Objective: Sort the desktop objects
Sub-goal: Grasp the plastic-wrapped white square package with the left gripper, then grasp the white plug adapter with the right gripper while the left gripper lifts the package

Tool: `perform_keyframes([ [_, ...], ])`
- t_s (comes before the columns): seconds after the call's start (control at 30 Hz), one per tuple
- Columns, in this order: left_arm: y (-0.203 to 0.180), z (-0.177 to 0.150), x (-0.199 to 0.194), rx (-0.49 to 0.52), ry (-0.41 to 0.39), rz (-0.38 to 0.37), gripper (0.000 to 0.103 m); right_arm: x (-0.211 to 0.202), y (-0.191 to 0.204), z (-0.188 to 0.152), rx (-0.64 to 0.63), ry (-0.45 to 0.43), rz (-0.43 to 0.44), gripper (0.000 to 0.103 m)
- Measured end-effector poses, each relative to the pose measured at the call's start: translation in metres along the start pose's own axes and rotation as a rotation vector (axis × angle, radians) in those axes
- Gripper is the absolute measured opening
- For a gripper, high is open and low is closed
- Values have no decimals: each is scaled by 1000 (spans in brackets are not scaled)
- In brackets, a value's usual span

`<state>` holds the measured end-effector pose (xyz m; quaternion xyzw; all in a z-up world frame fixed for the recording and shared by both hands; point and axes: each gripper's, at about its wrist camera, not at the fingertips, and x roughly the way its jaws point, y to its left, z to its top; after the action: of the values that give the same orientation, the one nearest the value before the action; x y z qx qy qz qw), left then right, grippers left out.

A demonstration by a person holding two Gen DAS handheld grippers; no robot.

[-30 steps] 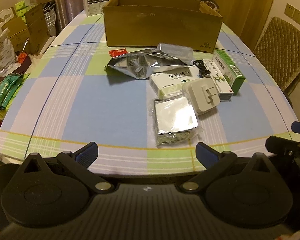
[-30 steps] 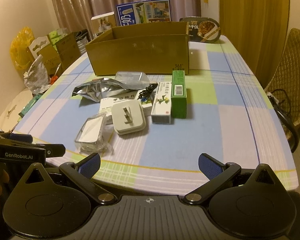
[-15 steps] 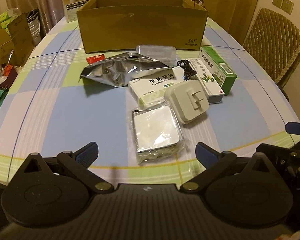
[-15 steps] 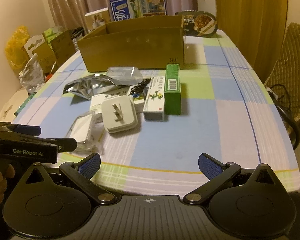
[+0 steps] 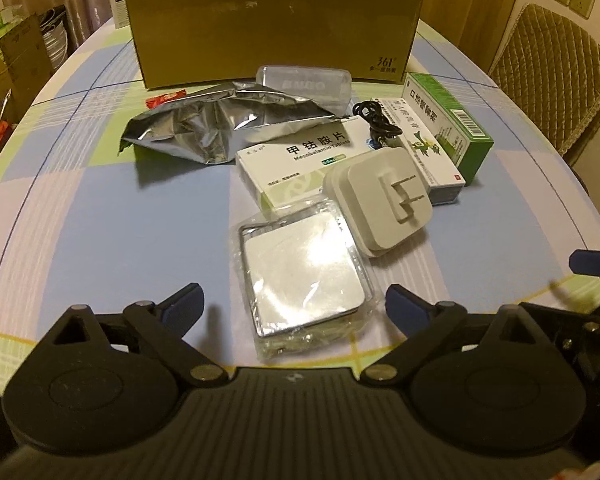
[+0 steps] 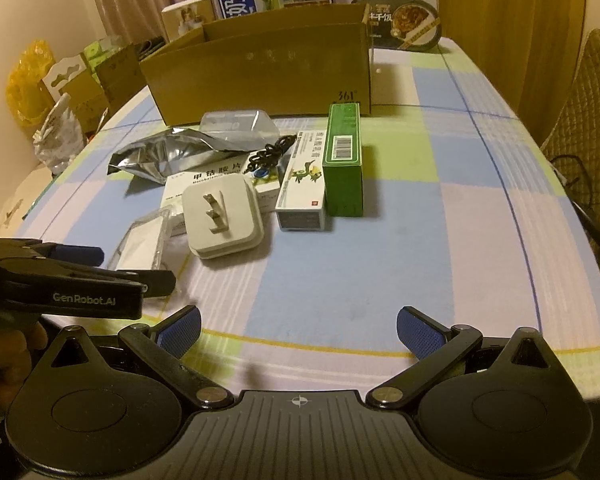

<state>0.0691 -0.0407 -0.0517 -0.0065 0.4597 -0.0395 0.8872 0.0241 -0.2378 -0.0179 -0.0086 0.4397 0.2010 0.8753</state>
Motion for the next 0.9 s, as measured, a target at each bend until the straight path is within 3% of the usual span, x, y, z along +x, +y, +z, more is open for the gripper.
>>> perform_keyframes([
  [0.07,0,1,3,5,-5,-1,93,4,1,2,-3,3,3,101],
  [0.17,1,3,8,4,3,-12,73,11,3,5,-15,8,7,101],
  [0.33,6,3,8,25,0,-7,65,19,8,10,-37,7,19,101],
  [0.67,41,9,5,104,-15,73,62,34,40,21,-190,-49,69,101],
  [0.9,63,12,9,86,-19,57,66,56,62,32,-276,-91,68,99],
])
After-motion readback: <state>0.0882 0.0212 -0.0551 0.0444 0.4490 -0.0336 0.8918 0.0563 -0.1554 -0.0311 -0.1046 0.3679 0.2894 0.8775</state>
